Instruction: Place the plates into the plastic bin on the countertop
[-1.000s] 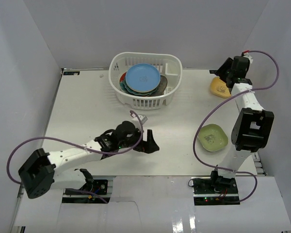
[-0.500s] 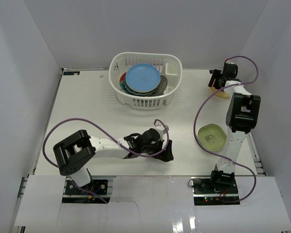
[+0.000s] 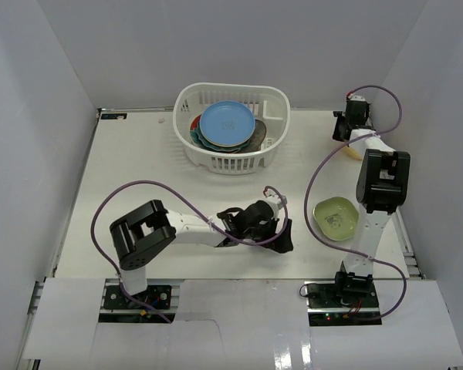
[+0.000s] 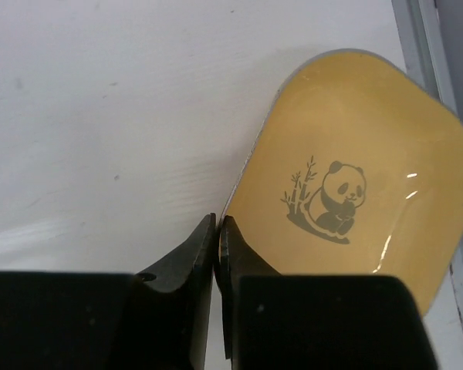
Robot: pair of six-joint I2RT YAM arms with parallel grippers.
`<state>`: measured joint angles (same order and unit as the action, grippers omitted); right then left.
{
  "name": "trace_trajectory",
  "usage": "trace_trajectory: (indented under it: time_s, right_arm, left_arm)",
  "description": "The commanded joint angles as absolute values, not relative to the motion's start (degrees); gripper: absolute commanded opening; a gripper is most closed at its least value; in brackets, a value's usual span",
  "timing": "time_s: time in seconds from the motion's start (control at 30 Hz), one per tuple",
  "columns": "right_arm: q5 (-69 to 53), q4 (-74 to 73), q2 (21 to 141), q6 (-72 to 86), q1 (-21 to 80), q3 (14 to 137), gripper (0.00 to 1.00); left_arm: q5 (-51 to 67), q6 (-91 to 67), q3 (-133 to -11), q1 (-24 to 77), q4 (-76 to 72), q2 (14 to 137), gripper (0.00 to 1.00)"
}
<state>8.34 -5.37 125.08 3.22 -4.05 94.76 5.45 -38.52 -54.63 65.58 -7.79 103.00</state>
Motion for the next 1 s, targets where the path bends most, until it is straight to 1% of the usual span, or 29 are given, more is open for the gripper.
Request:
trace_trajectory:
  time_s: [0.0, 0.03, 0.07, 0.1, 0.17, 0.2, 0.3, 0.37, 0.43, 0.57, 0.7, 0.73, 0.83, 0.87, 0.97]
  right_arm:
    - [6.9, -0.7, 115.3, 7.8, -1.9, 88.9, 0.08]
    - [6.1, 1.5, 113.1, 9.8, -1.2, 86.8, 0.08]
    - [5.7, 2.8, 108.4, 11.1, -0.8, 84.4, 0.08]
    - [5.1, 5.5, 105.8, 12.5, -0.4, 79.7, 0.08]
    - [3.9, 6.6, 99.4, 16.0, -0.1, 75.9, 0.08]
    - [2.6, 8.0, 97.1, 17.6, 1.6, 72.0, 0.08]
    - [-1.6, 9.8, 88.0, 22.4, 1.8, 66.1, 0.08]
    - [-2.8, 10.5, 81.9, 23.3, 2.1, 61.3, 0.08]
    - [-5.0, 8.4, 78.8, 22.2, 2.1, 60.0, 0.08]
    - [-6.0, -2.1, 72.6, 16.7, 2.4, 64.8, 0.08]
    - [-6.9, -1.8, 64.8, 16.3, 2.5, 61.4, 0.08]
    - [-8.1, -2.0, 62.8, 16.3, 2.6, 60.7, 0.08]
    - [-10.7, -2.5, 60.5, 16.3, 2.6, 58.8, 0.08]
    - [-11.2, -2.7, 59.2, 16.3, 2.7, 58.2, 0.08]
    - [-12.3, -3.7, 57.1, 16.2, 2.8, 58.3, 0.08]
  left_arm:
    - [3.2, -38.1, -60.4, 65.9, -8.0, 104.0, 0.97]
    - [2.3, -39.0, -61.3, 65.9, -8.6, 104.6, 0.97]
    - [2.1, -39.5, -63.1, 65.9, -9.3, 105.4, 0.97]
    - [2.1, -40.2, -63.9, 65.9, -10.1, 107.2, 0.97]
    - [1.7, -42.2, -66.2, 65.9, -11.2, 109.3, 0.96]
    - [1.5, -43.0, -68.7, 65.9, -11.3, 111.7, 0.96]
    - [0.0, -45.3, -72.8, 65.9, -11.9, 114.4, 0.92]
    - [-3.8, -45.8, -74.2, 65.9, -12.0, 116.3, 0.89]
    - [-5.7, -45.6, -76.8, 65.8, -10.6, 117.9, 0.87]
    - [-9.2, -44.5, -82.0, 65.5, -8.5, 121.5, 0.87]
    - [-10.1, -45.2, -87.6, 65.0, -6.9, 126.4, 0.84]
    - [-10.0, -45.0, -89.6, 65.0, -6.9, 127.3, 0.82]
    - [-10.5, -44.7, -93.4, 65.0, -4.1, 130.9, 0.69]
    - [-10.8, -44.6, -94.6, 65.0, -3.7, 131.7, 0.54]
    - [-12.2, -44.5, -93.6, 64.7, -3.0, 131.7, 0.34]
